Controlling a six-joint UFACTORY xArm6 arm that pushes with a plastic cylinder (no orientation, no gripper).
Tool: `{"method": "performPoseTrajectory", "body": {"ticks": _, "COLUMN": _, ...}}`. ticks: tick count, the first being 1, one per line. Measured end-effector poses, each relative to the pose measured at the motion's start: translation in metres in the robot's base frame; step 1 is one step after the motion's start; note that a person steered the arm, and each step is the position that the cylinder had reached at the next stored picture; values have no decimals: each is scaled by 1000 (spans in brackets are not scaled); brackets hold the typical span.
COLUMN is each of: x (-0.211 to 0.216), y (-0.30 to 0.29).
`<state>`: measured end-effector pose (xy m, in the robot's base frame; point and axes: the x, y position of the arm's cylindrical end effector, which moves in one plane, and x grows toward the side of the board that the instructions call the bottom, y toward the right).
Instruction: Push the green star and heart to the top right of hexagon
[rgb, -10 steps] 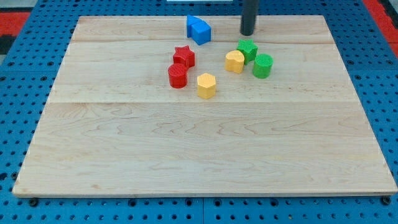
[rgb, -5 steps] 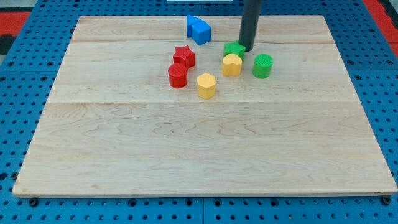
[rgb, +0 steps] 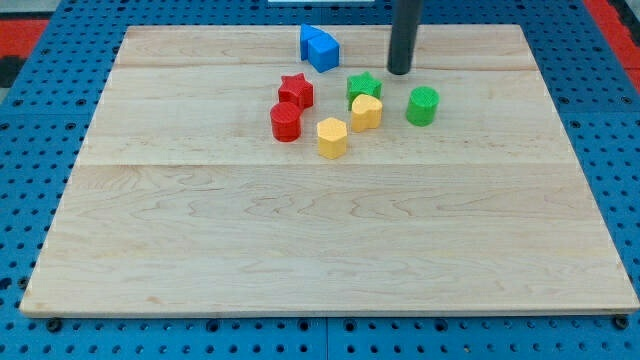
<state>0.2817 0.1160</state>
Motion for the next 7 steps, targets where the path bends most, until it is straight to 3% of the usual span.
{"method": "performPoseTrajectory", "body": {"ticks": 3, "x": 9, "y": 14}}
{"method": "performPoseTrajectory", "body": {"ticks": 4, "x": 14, "y": 54}}
{"method": "performPoseTrajectory", "body": {"ticks": 5, "x": 40, "y": 82}}
{"method": "performPoseTrajectory", "body": {"ticks": 7, "x": 142, "y": 107}}
